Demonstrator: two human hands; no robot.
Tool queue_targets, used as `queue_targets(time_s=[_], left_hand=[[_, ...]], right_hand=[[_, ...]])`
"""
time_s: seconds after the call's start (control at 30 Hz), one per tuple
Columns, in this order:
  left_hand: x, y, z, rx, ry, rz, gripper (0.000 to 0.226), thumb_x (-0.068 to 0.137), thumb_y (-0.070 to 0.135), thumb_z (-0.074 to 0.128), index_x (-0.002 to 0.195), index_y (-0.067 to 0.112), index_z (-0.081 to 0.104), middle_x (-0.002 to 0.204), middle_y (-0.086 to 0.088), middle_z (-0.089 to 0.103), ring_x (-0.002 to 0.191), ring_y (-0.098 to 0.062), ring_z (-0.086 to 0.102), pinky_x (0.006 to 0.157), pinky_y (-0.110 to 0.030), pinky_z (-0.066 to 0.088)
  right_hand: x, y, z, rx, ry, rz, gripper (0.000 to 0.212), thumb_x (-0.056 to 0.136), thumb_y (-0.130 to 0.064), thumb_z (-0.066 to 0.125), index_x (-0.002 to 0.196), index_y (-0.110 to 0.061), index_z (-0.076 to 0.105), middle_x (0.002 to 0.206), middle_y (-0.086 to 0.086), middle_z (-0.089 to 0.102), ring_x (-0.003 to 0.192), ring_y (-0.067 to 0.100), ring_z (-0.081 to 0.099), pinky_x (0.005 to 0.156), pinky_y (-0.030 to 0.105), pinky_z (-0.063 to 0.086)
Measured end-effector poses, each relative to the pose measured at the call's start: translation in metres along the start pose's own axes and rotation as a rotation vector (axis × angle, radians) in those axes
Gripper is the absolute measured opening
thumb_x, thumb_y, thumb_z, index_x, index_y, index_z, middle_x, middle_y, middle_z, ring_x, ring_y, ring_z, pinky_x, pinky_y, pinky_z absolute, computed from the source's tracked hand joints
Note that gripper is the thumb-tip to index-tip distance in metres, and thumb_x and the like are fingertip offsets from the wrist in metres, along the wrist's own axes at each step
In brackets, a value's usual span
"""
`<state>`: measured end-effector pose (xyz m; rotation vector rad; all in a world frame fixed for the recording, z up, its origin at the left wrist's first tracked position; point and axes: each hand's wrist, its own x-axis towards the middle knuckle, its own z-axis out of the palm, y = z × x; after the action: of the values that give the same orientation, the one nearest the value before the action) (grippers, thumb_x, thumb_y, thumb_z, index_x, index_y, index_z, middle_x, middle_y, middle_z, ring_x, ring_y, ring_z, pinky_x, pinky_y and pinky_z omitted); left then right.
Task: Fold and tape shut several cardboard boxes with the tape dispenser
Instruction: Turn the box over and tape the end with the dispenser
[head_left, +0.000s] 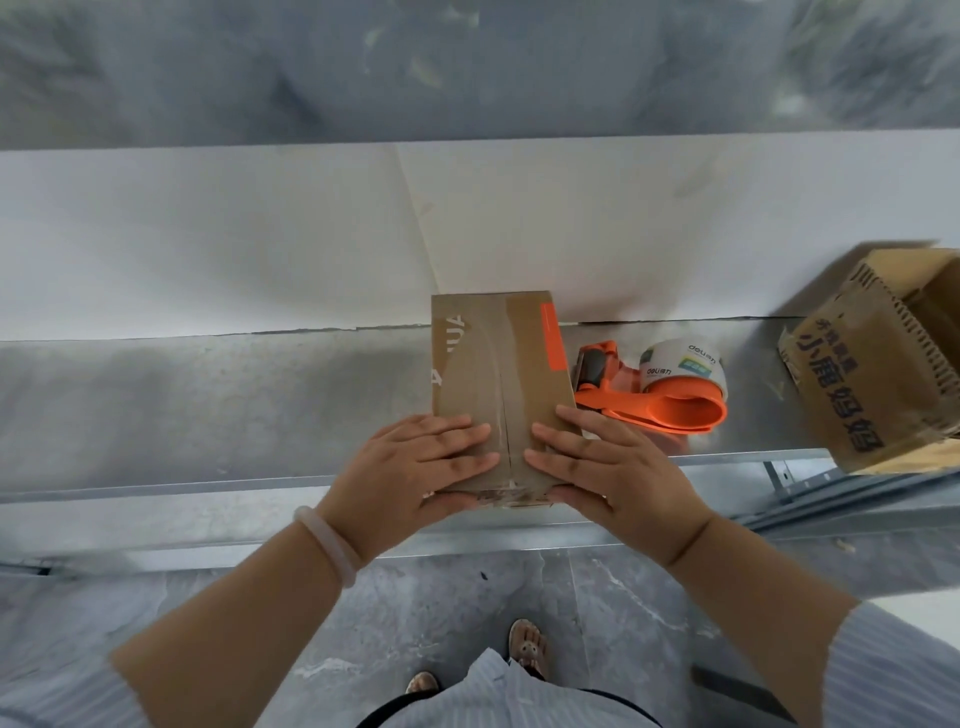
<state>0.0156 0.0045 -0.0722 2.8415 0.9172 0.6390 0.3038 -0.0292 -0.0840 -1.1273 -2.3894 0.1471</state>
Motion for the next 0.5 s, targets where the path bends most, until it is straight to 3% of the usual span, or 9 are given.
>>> queue_targets(time_s=[0.17, 0.37, 0.5], left_hand=[[-0.004, -0.004, 0.000, 0.013, -0.051, 0.037, 0.042, 0.095, 0.044, 0.052, 0.132, 0.026, 0.059, 0.142, 0.007, 0.052, 0.134, -0.013, 0.046, 0.109, -0.038, 0.040], [-0.006, -0.008, -0.005, 0.022, -0.119, 0.096, 0.044, 0.099, 0.037, 0.047, 0.141, 0.024, 0.049, 0.149, 0.004, 0.043, 0.141, -0.015, 0.036, 0.113, -0.039, 0.034], [-0.007, -0.002, -0.009, -0.031, -0.112, 0.028, 0.046, 0.094, 0.033, 0.054, 0.140, 0.026, 0.051, 0.150, 0.007, 0.042, 0.142, -0.011, 0.033, 0.115, -0.039, 0.033]], right_hand=[[0.004, 0.007, -0.010, -0.029, -0.047, -0.086, 0.042, 0.095, -0.034, 0.063, 0.135, -0.024, 0.058, 0.142, -0.008, 0.054, 0.139, 0.021, 0.041, 0.107, 0.042, 0.043], [0.003, 0.011, -0.019, -0.129, -0.129, -0.130, 0.047, 0.098, -0.038, 0.050, 0.143, -0.023, 0.048, 0.149, -0.008, 0.045, 0.143, 0.015, 0.035, 0.118, 0.029, 0.027], [0.004, 0.006, -0.017, -0.012, -0.114, -0.035, 0.045, 0.097, -0.041, 0.053, 0.138, -0.024, 0.054, 0.148, -0.007, 0.047, 0.143, 0.014, 0.035, 0.115, 0.035, 0.034]])
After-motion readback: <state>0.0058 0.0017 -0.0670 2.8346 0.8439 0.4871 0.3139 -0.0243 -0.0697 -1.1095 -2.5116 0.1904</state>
